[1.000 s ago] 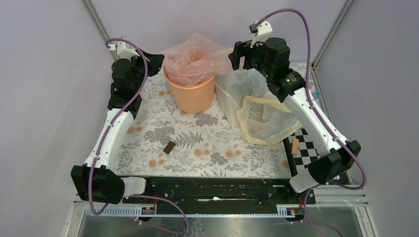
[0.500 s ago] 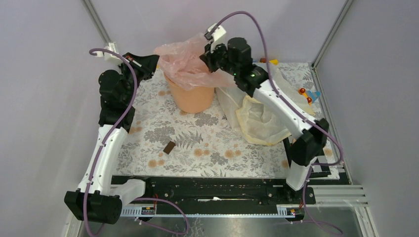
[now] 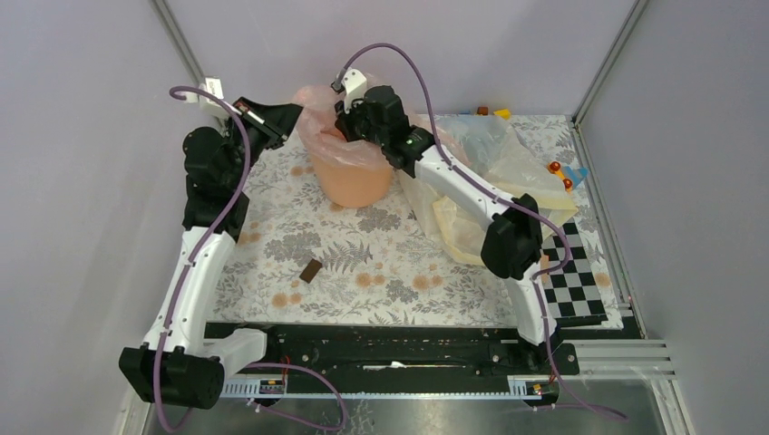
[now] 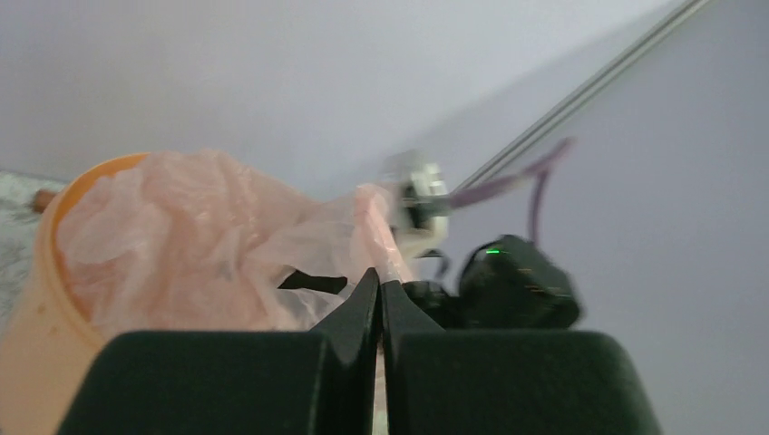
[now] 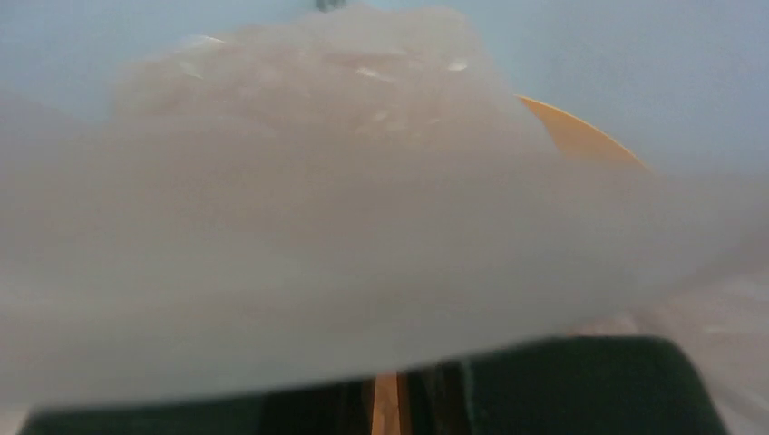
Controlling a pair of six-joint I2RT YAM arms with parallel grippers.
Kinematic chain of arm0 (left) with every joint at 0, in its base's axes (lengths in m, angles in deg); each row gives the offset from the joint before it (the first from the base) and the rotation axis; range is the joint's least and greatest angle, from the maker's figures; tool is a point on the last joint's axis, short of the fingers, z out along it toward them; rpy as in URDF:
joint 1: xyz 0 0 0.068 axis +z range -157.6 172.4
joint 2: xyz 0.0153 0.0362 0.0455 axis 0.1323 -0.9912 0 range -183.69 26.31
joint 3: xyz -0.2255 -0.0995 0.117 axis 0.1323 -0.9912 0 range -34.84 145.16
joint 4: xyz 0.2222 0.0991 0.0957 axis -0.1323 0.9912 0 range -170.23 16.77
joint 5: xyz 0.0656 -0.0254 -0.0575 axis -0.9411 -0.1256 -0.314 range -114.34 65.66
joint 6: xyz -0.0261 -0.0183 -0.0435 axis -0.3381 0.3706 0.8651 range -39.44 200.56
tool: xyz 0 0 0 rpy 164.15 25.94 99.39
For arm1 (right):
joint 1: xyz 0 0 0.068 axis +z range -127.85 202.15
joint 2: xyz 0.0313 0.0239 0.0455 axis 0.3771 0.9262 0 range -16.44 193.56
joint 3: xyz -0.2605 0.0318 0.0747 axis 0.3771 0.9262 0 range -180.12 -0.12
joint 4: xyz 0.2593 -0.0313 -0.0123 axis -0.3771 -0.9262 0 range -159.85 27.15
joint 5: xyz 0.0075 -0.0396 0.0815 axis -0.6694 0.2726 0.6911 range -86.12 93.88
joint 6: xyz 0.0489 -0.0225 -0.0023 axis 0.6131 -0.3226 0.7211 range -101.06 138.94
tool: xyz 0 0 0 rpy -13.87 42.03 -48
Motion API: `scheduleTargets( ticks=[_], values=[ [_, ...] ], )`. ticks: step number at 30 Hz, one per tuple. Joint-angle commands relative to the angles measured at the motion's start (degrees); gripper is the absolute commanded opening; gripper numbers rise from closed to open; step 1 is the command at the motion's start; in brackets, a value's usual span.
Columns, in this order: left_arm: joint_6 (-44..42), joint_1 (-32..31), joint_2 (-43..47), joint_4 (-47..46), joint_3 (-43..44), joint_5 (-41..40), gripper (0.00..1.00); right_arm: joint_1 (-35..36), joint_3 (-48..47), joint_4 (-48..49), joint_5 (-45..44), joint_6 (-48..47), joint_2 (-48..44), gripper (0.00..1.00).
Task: Put the trash bags into the trash bin
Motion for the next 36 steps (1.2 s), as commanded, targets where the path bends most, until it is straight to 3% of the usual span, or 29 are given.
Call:
scheduleTargets(
  ticks=[1, 11, 17, 23, 26, 31, 36],
  values=[
    [2.3, 0.0, 1.8, -3.0, 8.5, 5.0, 0.0, -1.4, -5.1, -1.1, -12.3, 1.8, 3.0, 0.16],
    [3.5, 0.0, 4.1, -2.7, 16.8, 5.9, 0.0, -3.2, -6.8, -4.9, -19.8, 3.0, 2.8, 0.15],
    [1.7, 0.1, 2.6, 1.9, 20.8, 5.9, 0.0, -3.3, -11.2, -7.6, -32.7, 0.2, 1.9, 0.15],
    [-2.5, 0.1, 0.5, 5.4, 20.1, 0.0, 0.0, -3.3, -11.2, -9.4, -37.8, -4.0, -1.4, 0.16],
    [-3.5, 0.1, -0.6, 5.5, 17.4, -3.3, 0.0, -3.3, -10.8, -11.3, -35.1, -5.9, -4.0, 0.19],
    [-4.5, 0.2, -2.2, 5.2, 13.7, -7.0, 0.0, -3.2, -12.8, -21.8, -23.7, -6.3, -7.1, 0.38],
    [-4.5, 0.2, -4.0, 5.5, 11.8, -7.0, 0.0, -3.1, -6.5, -23.6, -13.9, -4.8, -13.8, 0.46]
  ],
)
